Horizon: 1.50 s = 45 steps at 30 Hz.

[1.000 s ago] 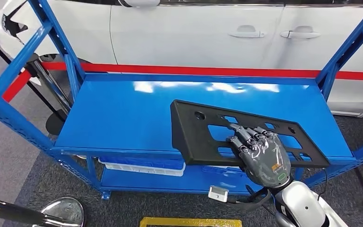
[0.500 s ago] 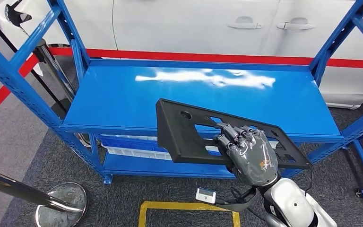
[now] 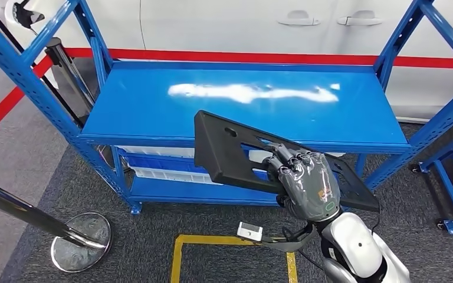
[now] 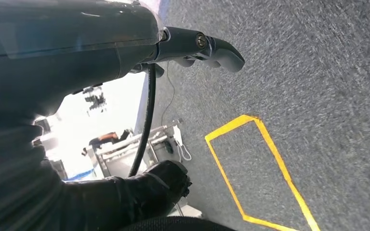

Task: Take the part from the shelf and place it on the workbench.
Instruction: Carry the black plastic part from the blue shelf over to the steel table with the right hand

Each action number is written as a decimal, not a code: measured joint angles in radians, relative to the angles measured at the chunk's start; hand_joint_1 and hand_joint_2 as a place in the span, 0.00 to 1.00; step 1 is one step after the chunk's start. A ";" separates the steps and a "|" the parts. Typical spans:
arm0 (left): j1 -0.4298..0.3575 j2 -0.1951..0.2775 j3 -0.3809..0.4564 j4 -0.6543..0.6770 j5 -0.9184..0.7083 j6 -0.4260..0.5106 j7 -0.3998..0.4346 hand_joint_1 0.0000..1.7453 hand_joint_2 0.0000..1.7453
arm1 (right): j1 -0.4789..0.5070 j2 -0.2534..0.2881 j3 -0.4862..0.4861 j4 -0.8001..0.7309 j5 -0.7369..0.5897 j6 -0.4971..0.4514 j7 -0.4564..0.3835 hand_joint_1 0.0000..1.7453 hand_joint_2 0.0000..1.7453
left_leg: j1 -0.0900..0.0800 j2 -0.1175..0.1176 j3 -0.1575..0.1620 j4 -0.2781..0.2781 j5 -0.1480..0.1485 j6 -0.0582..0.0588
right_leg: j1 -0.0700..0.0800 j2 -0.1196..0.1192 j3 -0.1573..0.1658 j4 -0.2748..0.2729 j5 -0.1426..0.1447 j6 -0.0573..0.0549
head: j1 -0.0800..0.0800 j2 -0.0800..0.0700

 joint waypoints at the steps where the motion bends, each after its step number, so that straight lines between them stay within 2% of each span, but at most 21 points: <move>1: -0.001 0.000 0.000 0.000 -0.002 -0.001 0.000 0.00 1.00 | -0.002 0.001 0.000 0.001 -0.001 0.002 0.000 1.00 1.00 | -0.003 -0.002 0.014 -0.029 -0.010 0.003 | 0.000 0.000 -0.003 0.000 0.008 0.006 | 0.000 0.000; 4: -0.004 0.000 0.002 0.003 -0.014 -0.002 -0.004 0.00 1.00 | -0.007 0.002 0.000 0.009 -0.008 0.010 0.001 1.00 1.00 | -0.003 0.003 0.001 -0.046 0.013 0.019 | -0.003 0.003 -0.010 0.004 0.009 0.025 | 0.001 0.000; 8: -0.015 0.000 0.010 0.011 -0.035 -0.002 -0.020 0.00 1.00 | -0.013 0.009 0.000 0.025 -0.014 0.025 0.001 1.00 1.00 | -0.001 0.012 -0.056 -0.049 0.065 0.042 | -0.007 0.008 -0.062 0.187 -0.165 0.037 | 0.002 0.000; 10: -0.019 0.000 0.015 0.016 -0.041 -0.002 -0.027 0.00 1.00 | -0.015 0.011 0.000 0.035 -0.015 0.030 0.001 1.00 1.00 | -0.003 0.013 -0.094 -0.043 0.091 0.040 | -0.008 0.009 -0.059 0.266 -0.174 0.041 | 0.002 0.000; 11: -0.021 0.000 0.018 0.019 -0.043 -0.002 -0.031 0.00 1.00 | -0.016 0.013 0.000 0.040 -0.016 0.032 0.001 1.00 1.00 | -0.003 0.014 -0.114 -0.038 0.103 0.038 | -0.008 0.008 -0.036 0.262 -0.147 0.040 | 0.002 0.000; 13: -0.026 0.000 0.024 0.025 -0.047 -0.002 -0.036 0.00 1.00 | -0.023 0.017 0.000 0.047 -0.020 0.035 0.001 1.00 1.00 | -0.004 0.014 -0.149 -0.027 0.123 0.032 | -0.006 0.008 0.060 0.163 -0.102 0.033 | 0.001 0.000; 15: -0.031 -0.001 0.026 0.029 -0.048 -0.001 -0.038 0.00 1.00 | -0.031 0.020 0.000 0.049 -0.024 0.036 0.003 1.00 1.00 | -0.006 0.014 -0.167 -0.019 0.141 0.022 | 0.000 0.007 0.160 0.023 -0.121 0.023 | 0.001 0.000; 18: -0.033 -0.001 0.028 0.035 -0.047 0.002 -0.038 0.00 1.00 | -0.037 0.024 0.000 0.051 -0.027 0.039 0.005 1.00 1.00 | -0.005 0.013 -0.173 -0.024 0.169 0.004 | 0.005 0.005 0.178 -0.040 -0.130 0.005 | 0.002 0.000; 20: -0.033 -0.001 0.032 0.039 -0.047 0.004 -0.037 0.00 1.00 | -0.040 0.029 0.000 0.054 -0.027 0.041 0.005 1.00 1.00 | -0.003 0.008 -0.189 -0.005 0.139 -0.007 | 0.000 -0.001 0.156 -0.045 -0.104 -0.012 | 0.002 0.000; 23: -0.033 -0.001 0.034 0.043 -0.046 0.004 -0.037 0.00 1.00 | -0.041 0.034 0.000 0.058 -0.027 0.042 0.007 1.00 1.00 | 0.002 0.005 -0.225 0.146 -0.017 -0.023 | -0.002 -0.016 0.109 -0.046 -0.064 -0.026 | 0.000 0.000; 24: -0.033 0.000 0.035 0.044 -0.045 0.004 -0.037 0.00 1.00 | -0.040 0.035 0.000 0.059 -0.027 0.042 0.007 1.00 1.00 | 0.004 0.005 -0.230 0.206 -0.043 -0.028 | -0.001 -0.022 0.093 -0.044 -0.053 -0.025 | 0.000 0.000; 26: -0.034 0.000 0.035 0.045 -0.043 0.004 -0.037 0.00 1.00 | -0.040 0.035 0.000 0.063 -0.027 0.041 0.007 1.00 1.00 | 0.007 0.007 -0.210 0.260 -0.013 -0.034 | -0.002 -0.039 0.062 -0.037 -0.032 -0.022 | 0.000 0.000; 28: -0.036 0.001 0.035 0.045 -0.042 0.004 -0.037 0.00 1.00 | -0.041 0.035 0.000 0.064 -0.027 0.041 0.007 1.00 1.00 | 0.011 0.024 -0.130 0.191 0.041 -0.037 | -0.003 -0.056 0.033 -0.023 -0.017 -0.014 | -0.001 0.000; 31: -0.040 0.001 0.036 0.047 -0.044 0.004 -0.038 0.00 1.00 | -0.042 0.034 0.000 0.065 -0.027 0.039 0.007 1.00 1.00 | 0.004 0.068 0.006 -0.006 0.007 -0.028 | 0.001 -0.083 0.009 -0.002 -0.003 0.001 | 0.000 0.000; 33: -0.042 0.001 0.039 0.049 -0.047 0.005 -0.040 0.00 1.00 | -0.043 0.033 0.000 0.067 -0.027 0.039 0.006 1.00 1.00 | -0.001 0.056 0.013 -0.044 -0.005 -0.012 | 0.001 -0.103 0.004 0.000 0.009 0.014 | 0.001 0.000; 35: -0.042 0.001 0.042 0.052 -0.048 0.005 -0.040 0.00 1.00 | -0.042 0.033 0.000 0.072 -0.028 0.038 0.005 1.00 1.00 | 0.000 0.039 -0.006 -0.048 0.014 0.005 | -0.004 -0.076 -0.006 0.017 -0.017 0.028 | 0.001 0.000; 37: -0.043 0.000 0.044 0.054 -0.049 0.005 -0.040 0.00 1.00 | -0.040 0.032 0.000 0.076 -0.028 0.037 0.004 1.00 1.00 | 0.000 0.025 -0.029 -0.049 0.038 0.022 | -0.007 -0.019 -0.030 0.096 -0.107 0.034 | 0.001 0.000; 39: -0.045 0.000 0.045 0.056 -0.048 0.006 -0.040 0.00 1.00 | -0.039 0.030 0.000 0.081 -0.028 0.037 0.004 1.00 1.00 | -0.006 0.006 -0.059 -0.044 0.061 0.031 | -0.005 0.006 -0.054 0.212 -0.186 0.030 | 0.001 0.000; 40: -0.045 0.000 0.046 0.057 -0.048 0.006 -0.040 0.00 1.00 | -0.038 0.030 0.000 0.084 -0.028 0.036 0.004 1.00 1.00 | -0.008 -0.005 -0.076 -0.041 0.072 0.032 | -0.003 0.008 -0.055 0.250 -0.193 0.027 | 0.001 0.000; 42: -0.045 0.000 0.047 0.059 -0.046 0.006 -0.041 0.00 1.00 | -0.038 0.030 0.000 0.089 -0.028 0.036 0.003 1.00 1.00 | -0.012 -0.029 -0.110 -0.033 0.093 0.031 | 0.001 0.013 -0.011 0.231 -0.150 0.017 | 0.001 0.000; 45: -0.047 -0.001 0.048 0.060 -0.045 0.006 -0.041 0.00 1.00 | -0.043 0.030 0.000 0.091 -0.028 0.036 0.001 1.00 1.00 | -0.014 -0.063 -0.145 -0.027 0.122 0.023 | 0.005 0.062 0.120 0.038 -0.108 -0.004 | 0.000 0.000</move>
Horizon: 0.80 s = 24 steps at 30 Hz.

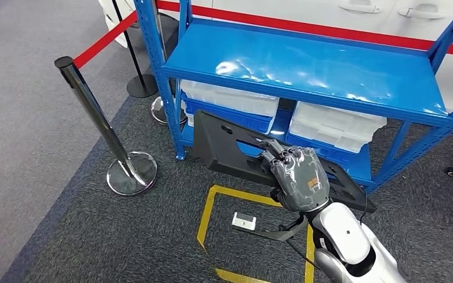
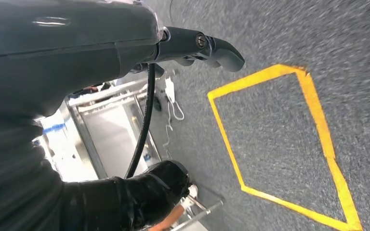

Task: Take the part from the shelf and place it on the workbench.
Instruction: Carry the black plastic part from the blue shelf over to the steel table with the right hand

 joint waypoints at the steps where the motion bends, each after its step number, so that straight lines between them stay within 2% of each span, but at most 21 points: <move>1: -0.001 -0.001 0.000 0.000 0.000 0.000 0.000 0.00 1.00 | -0.001 0.000 0.000 0.000 0.000 0.000 0.000 1.00 1.00 | 0.001 -0.009 -0.006 -0.001 0.010 -0.005 | 0.002 0.013 0.023 -0.043 -0.004 -0.004 | 0.000 0.000; 2: -0.001 -0.001 0.001 0.001 0.000 0.000 0.000 0.00 1.00 | -0.003 0.000 0.000 0.001 0.000 0.000 0.000 1.00 1.00 | 0.003 -0.019 -0.011 -0.004 0.021 -0.011 | 0.004 0.014 0.030 -0.063 -0.008 -0.005 | 0.000 0.000; 4: 0.001 -0.002 0.002 0.003 0.001 0.001 0.000 0.00 1.00 | -0.006 0.002 0.001 0.003 0.000 0.000 0.000 1.00 1.00 | 0.004 -0.035 -0.020 -0.009 0.036 -0.024 | 0.004 -0.009 0.024 -0.075 0.008 -0.008 | 0.000 0.000; 5: 0.001 -0.002 0.003 0.004 0.001 0.001 0.000 0.00 1.00 | -0.008 0.003 0.002 0.004 0.000 0.000 0.000 1.00 1.00 | 0.002 -0.027 -0.030 0.001 0.022 -0.030 | 0.001 -0.023 0.019 -0.080 0.018 -0.012 | -0.002 0.000; 6: 0.001 -0.002 0.003 0.005 0.001 0.001 0.001 0.00 1.00 | -0.009 0.004 0.003 0.005 0.000 0.000 0.000 1.00 1.00 | 0.001 -0.010 -0.043 0.030 -0.009 -0.036 | -0.002 -0.039 0.013 -0.085 0.029 -0.018 | -0.005 0.000; 8: 0.000 -0.001 0.004 0.006 -0.001 0.001 0.001 0.00 1.00 | -0.009 0.005 0.004 0.006 0.000 0.000 0.000 1.00 1.00 | 0.007 0.035 -0.081 0.142 -0.103 -0.048 | -0.005 -0.066 -0.005 -0.088 0.047 -0.027 | -0.009 0.000; 9: -0.001 -0.001 0.004 0.006 -0.001 0.001 0.001 0.00 1.00 | -0.009 0.005 0.005 0.007 0.000 0.000 0.000 1.00 1.00 | 0.013 0.046 -0.097 0.206 -0.137 -0.055 | -0.004 -0.081 -0.016 -0.086 0.054 -0.028 | -0.009 0.000; 10: -0.001 -0.001 0.004 0.006 -0.001 0.001 0.001 0.00 1.00 | -0.009 0.005 0.005 0.007 0.000 0.000 0.000 1.00 1.00 | 0.018 0.052 -0.104 0.255 -0.150 -0.061 | -0.005 -0.095 -0.027 -0.084 0.061 -0.027 | -0.009 0.000; 11: -0.002 -0.001 0.004 0.007 -0.001 0.001 0.001 0.00 1.00 | -0.009 0.005 0.006 0.007 0.000 0.000 0.000 1.00 1.00 | 0.023 0.056 -0.096 0.274 -0.142 -0.067 | -0.005 -0.109 -0.039 -0.081 0.067 -0.024 | -0.009 0.000; 12: -0.002 -0.001 0.004 0.007 -0.001 0.001 0.001 0.00 1.00 | -0.009 0.005 0.006 0.007 0.000 0.000 0.000 1.00 1.00 | 0.027 0.061 -0.070 0.259 -0.119 -0.071 | -0.007 -0.123 -0.050 -0.077 0.072 -0.021 | -0.010 0.000; 13: -0.002 -0.001 0.004 0.007 -0.001 0.001 0.001 0.00 1.00 | -0.009 0.005 0.006 0.007 0.000 0.000 0.000 1.00 1.00 | 0.030 0.072 -0.025 0.210 -0.093 -0.074 | -0.008 -0.135 -0.060 -0.072 0.076 -0.017 | -0.010 0.000; 14: -0.002 -0.001 0.004 0.007 -0.001 0.001 0.001 0.00 1.00 | -0.010 0.005 0.007 0.007 0.000 0.000 0.000 1.00 1.00 | 0.031 0.090 0.031 0.141 -0.078 -0.073 | -0.008 -0.146 -0.068 -0.067 0.080 -0.013 | -0.010 0.000; 15: -0.002 -0.001 0.004 0.007 -0.001 0.001 0.001 0.00 1.00 | -0.011 0.004 0.007 0.007 0.000 0.000 0.000 1.00 1.00 | 0.028 0.107 0.083 0.069 -0.076 -0.069 | -0.007 -0.157 -0.074 -0.062 0.083 -0.008 | -0.009 0.000; 16: -0.002 -0.001 0.004 0.007 0.000 0.001 0.001 0.00 1.00 | -0.012 0.004 0.007 0.007 0.000 -0.001 0.000 1.00 1.00 | 0.024 0.120 0.119 0.015 -0.081 -0.063 | -0.007 -0.168 -0.078 -0.059 0.087 -0.002 | -0.009 0.000; 17: -0.003 -0.001 0.004 0.007 0.000 0.001 0.001 0.00 1.00 | -0.013 0.004 0.007 0.007 0.000 -0.001 0.000 1.00 1.00 | 0.019 0.125 0.136 -0.017 -0.087 -0.056 | -0.007 -0.179 -0.080 -0.058 0.093 0.004 | -0.009 0.000; 19: -0.001 -0.001 0.004 0.007 0.000 0.001 0.001 0.00 1.00 | -0.014 0.005 0.007 0.008 0.000 -0.001 0.000 1.00 1.00 | 0.015 0.110 0.127 -0.036 -0.076 -0.038 | -0.008 -0.193 -0.082 -0.061 0.103 0.019 | -0.008 0.000; 20: 0.000 -0.001 0.004 0.007 0.000 0.001 0.001 0.00 1.00 | -0.014 0.005 0.007 0.008 0.000 -0.001 -0.001 1.00 1.00 | 0.016 0.102 0.121 -0.042 -0.064 -0.030 | -0.010 -0.178 -0.085 -0.058 0.095 0.025 | -0.008 0.000; 21: 0.000 -0.002 0.004 0.007 0.000 0.001 0.001 0.00 1.00 | -0.015 0.005 0.008 0.009 0.000 0.000 -0.001 1.00 1.00 | 0.017 0.095 0.113 -0.047 -0.051 -0.020 | -0.011 -0.151 -0.092 -0.041 0.069 0.029 | -0.008 0.000; 23: -0.001 -0.002 0.005 0.007 0.000 0.001 0.001 0.00 1.00 | -0.014 0.004 0.008 0.011 0.000 0.000 -0.002 1.00 1.00 | 0.016 0.081 0.090 -0.050 -0.027 -0.005 | -0.011 -0.083 -0.121 0.052 -0.025 0.029 | -0.008 0.000; 24: -0.002 -0.002 0.005 0.007 0.000 0.001 0.001 0.00 1.00 | -0.013 0.004 0.008 0.012 0.000 0.000 -0.002 1.00 1.00 | 0.013 0.072 0.073 -0.047 -0.017 0.000 | -0.010 -0.065 -0.138 0.118 -0.071 0.026 | -0.008 0.000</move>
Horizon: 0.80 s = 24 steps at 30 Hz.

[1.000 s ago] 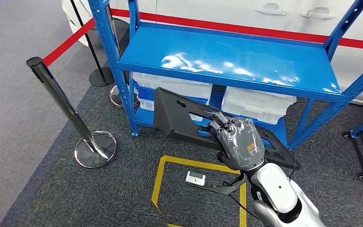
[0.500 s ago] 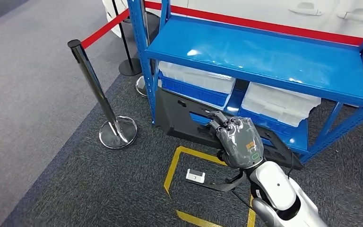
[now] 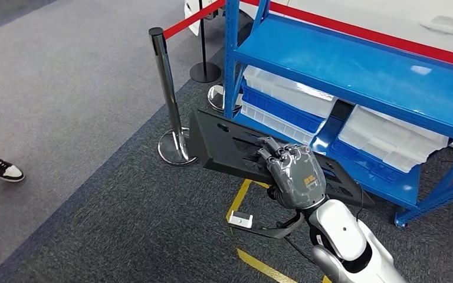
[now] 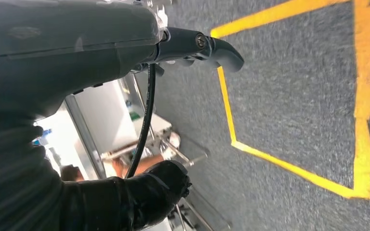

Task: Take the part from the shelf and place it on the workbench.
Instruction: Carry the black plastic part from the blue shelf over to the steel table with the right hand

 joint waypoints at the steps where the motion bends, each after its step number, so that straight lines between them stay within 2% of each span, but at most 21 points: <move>1: -0.001 0.000 0.000 0.000 0.000 0.000 0.000 0.00 1.00 | 0.001 0.000 0.000 0.001 0.000 0.000 0.000 1.00 1.00 | -0.003 -0.010 -0.016 0.004 0.010 0.003 | 0.001 0.008 -0.011 0.057 -0.029 -0.003 | 0.000 0.000; 2: -0.001 0.000 0.000 0.000 0.000 0.000 0.000 0.00 1.00 | 0.003 -0.001 0.000 0.003 0.000 0.000 0.000 1.00 1.00 | -0.004 -0.018 -0.028 0.007 0.017 0.004 | 0.001 0.012 -0.017 0.095 -0.043 -0.005 | 0.000 0.000; 3: -0.001 0.000 0.000 0.000 0.000 0.000 0.000 0.00 1.00 | 0.003 -0.001 0.000 0.004 0.000 0.000 0.000 1.00 1.00 | -0.005 -0.023 -0.036 0.009 0.021 0.004 | 0.002 0.013 -0.018 0.113 -0.045 -0.006 | 0.000 0.000; 5: -0.001 0.000 0.000 0.000 0.000 0.000 0.000 0.00 1.00 | 0.004 -0.001 0.000 0.004 0.000 0.000 0.000 1.00 1.00 | -0.005 -0.027 -0.041 0.010 0.024 0.004 | 0.002 0.013 -0.016 0.117 -0.041 -0.007 | 0.000 0.000; 7: -0.001 0.000 0.000 0.000 0.000 0.000 0.000 0.00 1.00 | 0.005 -0.001 0.000 0.004 0.000 0.000 0.000 1.00 1.00 | -0.005 -0.035 -0.054 0.015 0.030 0.003 | 0.003 0.013 0.002 0.104 -0.019 -0.009 | 0.000 0.000; 9: -0.001 0.000 0.000 0.000 0.000 0.000 0.000 0.00 1.00 | 0.005 -0.001 0.001 0.004 0.000 0.000 0.000 1.00 1.00 | -0.007 -0.068 -0.097 0.040 0.054 -0.007 | 0.002 0.052 0.102 -0.037 0.015 -0.013 | -0.001 0.000; 11: 0.000 0.000 0.000 0.000 0.000 0.000 0.000 0.00 1.00 | 0.005 -0.001 0.002 0.004 0.000 -0.001 0.000 1.00 1.00 | -0.008 -0.105 -0.132 0.058 0.082 -0.021 | 0.004 0.082 0.182 -0.162 0.031 -0.018 | -0.001 0.000; 12: 0.001 0.000 0.001 0.000 0.000 0.000 0.000 0.00 1.00 | 0.005 -0.001 0.003 0.005 0.000 -0.001 0.000 1.00 1.00 | -0.007 -0.115 -0.136 0.057 0.092 -0.025 | 0.003 0.069 0.174 -0.159 0.038 -0.021 | -0.002 0.000; 13: 0.002 0.000 0.001 0.001 0.000 0.000 0.000 0.00 1.00 | 0.004 -0.001 0.003 0.005 0.000 -0.001 0.000 1.00 1.00 | -0.007 -0.114 -0.143 0.059 0.090 -0.029 | 0.001 0.056 0.167 -0.160 0.045 -0.025 | -0.002 0.000; 14: 0.003 0.000 0.002 0.001 0.000 0.000 0.000 0.00 1.00 | 0.003 0.000 0.003 0.006 0.000 0.000 0.000 1.00 1.00 | -0.008 -0.099 -0.152 0.075 0.069 -0.034 | -0.001 0.041 0.158 -0.161 0.055 -0.033 | -0.003 0.000; 15: 0.004 0.000 0.002 0.001 -0.001 0.000 0.000 0.00 1.00 | 0.002 0.000 0.003 0.007 0.000 0.000 0.000 1.00 1.00 | -0.006 -0.076 -0.165 0.109 0.028 -0.039 | -0.004 0.026 0.147 -0.162 0.067 -0.039 | -0.005 0.000; 17: 0.002 0.000 0.002 0.001 -0.001 0.000 0.000 0.00 1.00 | 0.002 0.001 0.003 0.007 0.000 0.000 0.000 1.00 1.00 | 0.000 -0.030 -0.191 0.227 -0.076 -0.051 | -0.002 -0.002 0.121 -0.161 0.089 -0.044 | -0.010 0.000; 18: 0.002 0.000 0.002 0.001 0.000 0.000 0.000 0.00 1.00 | 0.003 0.001 0.003 0.007 0.000 0.000 0.000 1.00 1.00 | 0.004 -0.021 -0.200 0.290 -0.106 -0.057 | -0.001 -0.017 0.107 -0.160 0.099 -0.042 | -0.010 0.000; 19: 0.001 0.000 0.002 0.001 0.000 0.000 0.000 0.00 1.00 | 0.003 0.001 0.003 0.007 0.000 0.000 0.000 1.00 1.00 | 0.009 -0.016 -0.199 0.335 -0.111 -0.062 | -0.002 -0.032 0.093 -0.159 0.109 -0.039 | -0.010 0.000; 20: 0.001 0.000 0.002 0.001 0.000 0.000 0.000 0.00 1.00 | 0.003 0.001 0.003 0.007 0.000 0.000 0.000 1.00 1.00 | 0.014 -0.013 -0.184 0.350 -0.095 -0.067 | -0.002 -0.047 0.078 -0.157 0.119 -0.036 | -0.010 0.000; 21: 0.000 0.000 0.002 0.001 0.000 0.000 0.000 0.00 1.00 | 0.003 0.001 0.003 0.007 0.000 0.000 0.000 1.00 1.00 | 0.018 -0.008 -0.147 0.326 -0.070 -0.070 | -0.004 -0.060 0.065 -0.155 0.127 -0.032 | -0.010 0.000; 22: 0.000 0.000 0.002 0.001 0.000 0.000 0.000 0.00 1.00 | 0.002 0.001 0.003 0.007 0.000 0.000 0.000 1.00 1.00 | 0.021 0.001 -0.093 0.271 -0.052 -0.072 | -0.004 -0.072 0.055 -0.154 0.135 -0.027 | -0.010 0.000; 23: -0.001 -0.001 0.002 0.001 0.000 0.000 0.000 0.00 1.00 | 0.002 0.001 0.003 0.005 0.000 -0.001 0.000 1.00 1.00 | 0.021 0.016 -0.028 0.191 -0.055 -0.073 | -0.005 -0.081 0.048 -0.153 0.143 -0.021 | -0.010 0.000; 24: -0.001 -0.001 0.002 0.001 0.000 0.000 0.000 0.00 1.00 | 0.000 0.000 0.003 0.004 0.000 -0.001 0.000 1.00 1.00 | 0.017 0.027 0.025 0.119 -0.067 -0.068 | -0.006 -0.090 0.045 -0.154 0.151 -0.014 | -0.009 0.000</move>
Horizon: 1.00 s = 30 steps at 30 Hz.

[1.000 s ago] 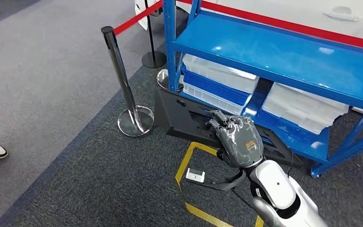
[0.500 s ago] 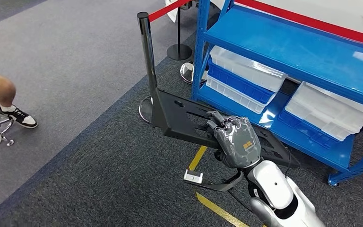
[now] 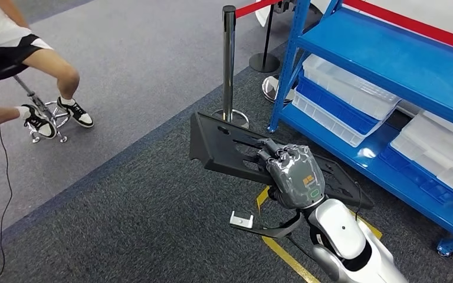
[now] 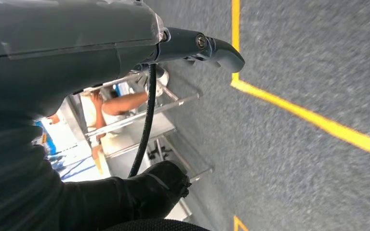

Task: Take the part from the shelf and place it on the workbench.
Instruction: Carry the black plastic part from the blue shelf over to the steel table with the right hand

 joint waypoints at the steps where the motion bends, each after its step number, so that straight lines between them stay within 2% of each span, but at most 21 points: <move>1: 0.001 0.000 0.000 0.000 0.000 0.000 0.000 0.00 1.00 | -0.002 0.000 0.000 -0.001 0.000 0.000 0.000 1.00 1.00 | -0.006 0.007 0.032 -0.053 -0.014 0.007 | -0.001 -0.008 0.000 -0.002 0.008 0.008 | -0.001 0.000; 2: 0.002 0.000 0.000 0.000 0.000 0.000 0.000 0.00 1.00 | -0.003 0.000 0.000 -0.002 0.000 -0.001 0.000 1.00 1.00 | -0.013 0.006 0.044 -0.083 -0.024 0.016 | -0.004 -0.017 0.000 -0.007 0.017 0.016 | -0.001 0.000; 4: 0.005 -0.001 0.000 0.000 0.000 0.000 0.000 0.00 1.00 | -0.004 0.000 0.000 -0.001 0.000 -0.001 0.000 1.00 1.00 | -0.020 -0.008 0.032 -0.098 -0.007 0.039 | -0.010 -0.020 0.002 -0.013 0.026 0.033 | -0.003 0.000; 5: 0.004 -0.001 0.001 0.000 0.000 0.000 0.000 0.00 1.00 | -0.003 0.000 0.000 -0.001 0.000 -0.001 0.000 1.00 1.00 | -0.021 -0.015 0.027 -0.103 0.003 0.051 | -0.013 0.000 -0.003 -0.004 0.012 0.038 | -0.002 0.000; 6: 0.003 -0.001 0.001 0.000 0.000 0.000 0.000 0.00 1.00 | -0.002 -0.001 0.001 0.000 0.000 -0.001 0.000 1.00 1.00 | -0.022 -0.020 0.020 -0.107 0.015 0.064 | -0.013 0.029 -0.015 0.025 -0.020 0.039 | -0.001 0.000; 8: 0.001 -0.002 0.002 0.000 0.000 0.000 0.000 0.00 1.00 | 0.001 -0.002 0.001 0.000 0.000 -0.001 0.000 1.00 1.00 | -0.031 -0.031 -0.002 -0.106 0.035 0.083 | -0.008 0.085 -0.056 0.145 -0.114 0.032 | 0.000 0.000; 9: 0.001 -0.002 0.002 0.000 0.000 0.000 0.000 0.00 1.00 | 0.003 -0.002 0.001 0.001 0.000 -0.001 0.000 1.00 1.00 | -0.037 -0.038 -0.015 -0.103 0.043 0.090 | -0.003 0.096 -0.076 0.211 -0.149 0.027 | 0.000 0.000; 10: 0.001 -0.002 0.002 0.000 0.000 0.000 0.000 0.00 1.00 | 0.005 -0.002 0.001 0.002 0.000 -0.001 0.000 1.00 1.00 | -0.043 -0.046 -0.028 -0.100 0.051 0.094 | 0.003 0.100 -0.085 0.256 -0.166 0.022 | 0.000 0.000; 11: 0.001 -0.002 0.002 0.000 0.000 0.000 0.000 0.00 1.00 | 0.007 -0.003 0.001 0.003 0.000 -0.001 0.000 1.00 1.00 | -0.049 -0.054 -0.040 -0.095 0.058 0.097 | 0.010 0.102 -0.075 0.264 -0.162 0.014 | 0.000 0.000; 12: 0.001 -0.002 0.002 0.000 0.000 0.000 0.000 0.00 1.00 | 0.008 -0.003 0.001 0.003 0.000 -0.001 0.000 1.00 1.00 | -0.054 -0.062 -0.051 -0.090 0.063 0.099 | 0.017 0.103 -0.045 0.231 -0.142 0.005 | 0.000 0.000; 14: 0.001 -0.003 0.002 0.001 0.000 0.000 0.000 0.00 1.00 | 0.006 -0.003 0.002 0.003 0.000 -0.001 0.000 1.00 1.00 | -0.062 -0.076 -0.068 -0.078 0.071 0.100 | 0.032 0.110 0.049 0.093 -0.100 -0.019 | -0.001 0.000; 16: 0.001 -0.006 0.002 0.001 0.000 0.000 0.000 0.00 1.00 | 0.004 -0.003 0.002 0.002 0.000 -0.001 0.000 1.00 1.00 | -0.063 -0.083 -0.078 -0.071 0.079 0.096 | 0.042 0.116 0.101 0.001 -0.079 -0.036 | -0.001 0.000; 18: 0.001 -0.007 0.002 0.001 0.001 0.000 0.000 0.00 1.00 | 0.001 -0.003 0.002 0.001 0.000 -0.001 0.000 1.00 1.00 | -0.061 -0.088 -0.082 -0.073 0.090 0.087 | 0.046 0.112 0.102 -0.017 -0.069 -0.041 | 0.000 0.000; 20: 0.002 -0.007 0.002 0.001 0.002 0.000 0.000 0.00 1.00 | -0.002 -0.003 0.002 0.001 0.000 -0.001 0.000 1.00 1.00 | -0.062 -0.083 -0.091 -0.061 0.082 0.077 | 0.038 0.102 0.102 -0.037 -0.055 -0.045 | 0.000 0.000; 21: 0.002 -0.007 0.002 0.001 0.002 0.000 0.000 0.00 1.00 | -0.002 -0.002 0.002 0.001 0.000 -0.001 0.000 1.00 1.00 | -0.061 -0.076 -0.103 -0.037 0.059 0.069 | 0.032 0.098 0.100 -0.045 -0.045 -0.047 | -0.001 0.000; 23: 0.002 -0.007 0.002 0.001 0.000 0.000 0.000 0.00 1.00 | -0.002 -0.002 0.002 0.000 0.000 -0.001 0.000 1.00 1.00 | -0.048 -0.058 -0.144 0.066 -0.018 0.048 | 0.024 0.089 0.090 -0.051 -0.031 -0.046 | -0.002 0.000; 25: 0.002 -0.007 0.003 0.001 -0.001 0.000 0.000 0.00 1.00 | -0.001 -0.002 0.002 0.000 0.000 -0.001 0.000 1.00 1.00 | -0.025 -0.049 -0.178 0.175 -0.071 0.026 | 0.017 0.078 0.076 -0.049 -0.022 -0.037 | -0.002 0.000; 26: 0.002 -0.006 0.003 0.001 -0.001 0.000 0.000 0.00 1.00 | 0.000 -0.002 0.002 0.000 0.000 -0.001 0.000 1.00 1.00 | -0.014 -0.045 -0.173 0.189 -0.070 0.015 | 0.011 0.073 0.070 -0.047 -0.018 -0.031 | -0.002 0.000; 27: 0.002 -0.006 0.003 0.001 0.000 0.000 0.000 0.00 1.00 | 0.000 -0.002 0.002 0.000 0.000 -0.001 0.000 1.00 1.00 | -0.003 -0.042 -0.149 0.165 -0.053 0.003 | 0.005 0.069 0.065 -0.045 -0.016 -0.024 | -0.002 0.000; 29: 0.002 -0.006 0.003 0.001 0.000 0.000 0.000 0.00 1.00 | -0.001 -0.002 0.002 0.000 0.000 -0.001 0.000 1.00 1.00 | 0.015 -0.033 -0.058 0.032 -0.009 -0.021 | -0.007 0.062 0.057 -0.036 -0.014 -0.008 | -0.003 0.000; 30: 0.002 -0.006 0.003 0.002 0.000 0.000 0.000 0.00 1.00 | -0.003 -0.002 0.002 -0.001 0.000 -0.001 0.000 1.00 1.00 | 0.017 -0.034 -0.024 -0.021 0.007 -0.024 | -0.011 0.060 0.053 -0.032 -0.014 0.002 | -0.002 0.000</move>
